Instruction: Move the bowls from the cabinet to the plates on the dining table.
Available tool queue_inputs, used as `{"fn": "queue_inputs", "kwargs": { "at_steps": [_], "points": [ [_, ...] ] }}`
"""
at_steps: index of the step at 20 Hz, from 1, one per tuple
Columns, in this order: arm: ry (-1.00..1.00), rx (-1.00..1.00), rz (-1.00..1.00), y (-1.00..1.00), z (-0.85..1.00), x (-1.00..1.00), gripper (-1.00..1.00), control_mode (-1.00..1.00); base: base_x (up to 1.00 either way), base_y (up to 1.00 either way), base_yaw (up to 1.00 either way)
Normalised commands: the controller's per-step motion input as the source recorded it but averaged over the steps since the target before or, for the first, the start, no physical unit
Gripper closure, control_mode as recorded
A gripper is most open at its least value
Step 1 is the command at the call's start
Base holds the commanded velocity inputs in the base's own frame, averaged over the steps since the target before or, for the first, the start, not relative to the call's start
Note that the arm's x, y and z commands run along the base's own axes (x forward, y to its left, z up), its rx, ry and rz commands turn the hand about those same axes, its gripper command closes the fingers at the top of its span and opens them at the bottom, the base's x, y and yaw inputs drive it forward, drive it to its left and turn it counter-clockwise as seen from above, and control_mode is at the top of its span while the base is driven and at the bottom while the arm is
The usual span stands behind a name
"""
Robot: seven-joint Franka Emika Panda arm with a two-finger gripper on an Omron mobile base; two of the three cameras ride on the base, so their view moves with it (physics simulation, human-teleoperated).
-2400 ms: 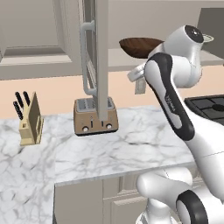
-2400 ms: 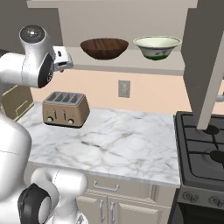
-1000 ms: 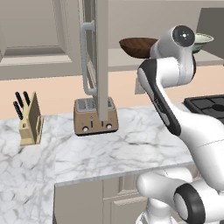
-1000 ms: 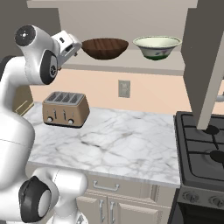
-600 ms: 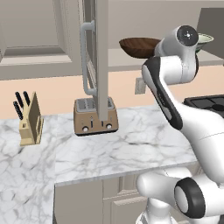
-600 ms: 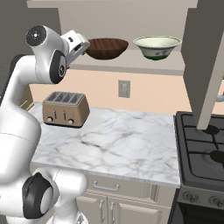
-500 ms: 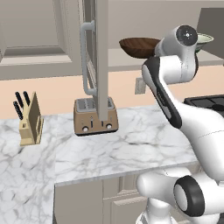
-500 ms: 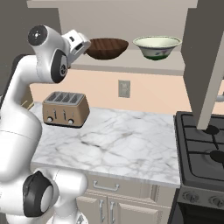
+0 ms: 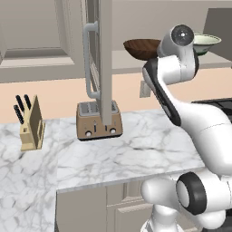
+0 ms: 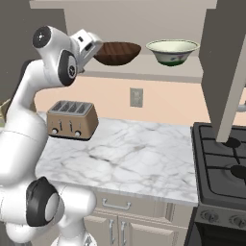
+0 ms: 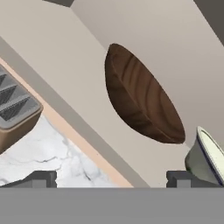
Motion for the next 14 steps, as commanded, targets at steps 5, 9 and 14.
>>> {"fn": "queue_inputs", "kwargs": {
  "at_steps": [5, 9, 14],
  "points": [
    [0.0, 0.0, -0.03, -0.12, 0.0, 0.37, -1.0, -1.0, 0.0, 0.0, 0.0],
    [0.0, 0.0, -0.05, -0.06, 0.0, 0.41, -1.0, -1.0, 0.0, 0.0, 0.0],
    [0.0, 0.0, -0.02, -0.03, 0.0, 0.46, -1.0, -1.0, 0.0, 0.0, 0.0]
  ]
}}
